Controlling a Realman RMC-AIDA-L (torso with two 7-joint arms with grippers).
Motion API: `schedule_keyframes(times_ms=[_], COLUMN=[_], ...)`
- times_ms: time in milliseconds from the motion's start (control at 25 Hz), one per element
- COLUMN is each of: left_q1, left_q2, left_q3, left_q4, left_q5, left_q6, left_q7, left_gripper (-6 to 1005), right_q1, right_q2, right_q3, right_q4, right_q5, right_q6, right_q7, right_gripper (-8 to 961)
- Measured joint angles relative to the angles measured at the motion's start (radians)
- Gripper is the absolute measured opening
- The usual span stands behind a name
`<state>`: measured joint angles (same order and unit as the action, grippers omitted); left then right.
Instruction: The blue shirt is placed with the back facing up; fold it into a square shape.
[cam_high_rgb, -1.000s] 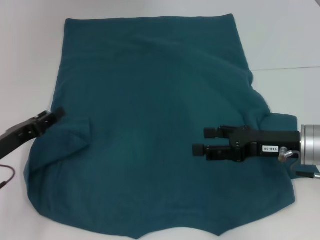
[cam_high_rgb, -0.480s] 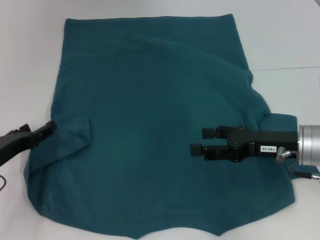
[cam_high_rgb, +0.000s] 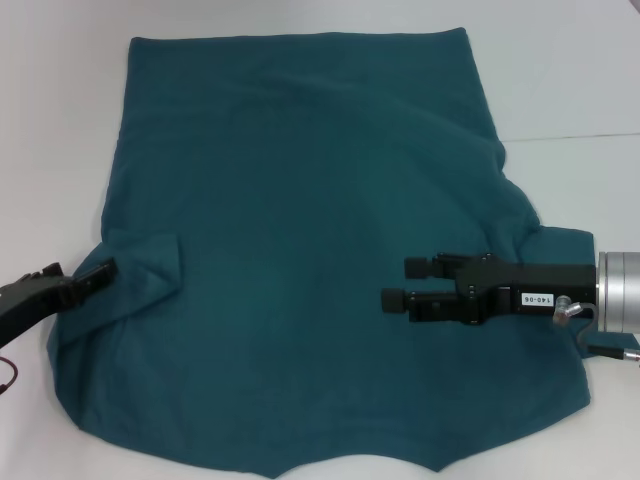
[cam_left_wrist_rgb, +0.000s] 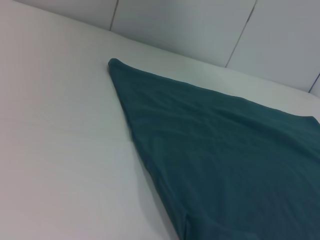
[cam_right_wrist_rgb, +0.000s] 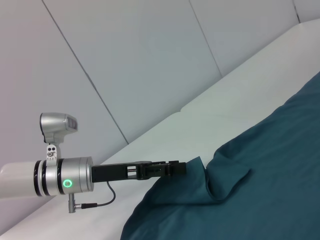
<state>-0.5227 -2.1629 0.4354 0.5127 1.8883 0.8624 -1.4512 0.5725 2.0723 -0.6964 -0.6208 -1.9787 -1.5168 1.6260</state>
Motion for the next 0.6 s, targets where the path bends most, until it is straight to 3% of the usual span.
schedule_keyframes(times_ms=[480, 600], left_q1=[-0.002, -0.002], left_q2=[-0.001, -0.002], left_q3=[0.043, 0.041], left_q4=[0.005, 0.006], left_q5=[-0.012, -0.018], left_q6=[0.0, -0.012], left_q7=[0.0, 0.0], left_gripper=[891, 771], right_q1=[0.0, 0.0], right_q2=[0.0, 0.0], right_q3=[0.0, 0.0], right_q4=[0.0, 0.0], right_q5=[0.0, 0.0], right_q6=[0.001, 0.001], right_q7=[0.0, 0.0], right_gripper=[905, 905])
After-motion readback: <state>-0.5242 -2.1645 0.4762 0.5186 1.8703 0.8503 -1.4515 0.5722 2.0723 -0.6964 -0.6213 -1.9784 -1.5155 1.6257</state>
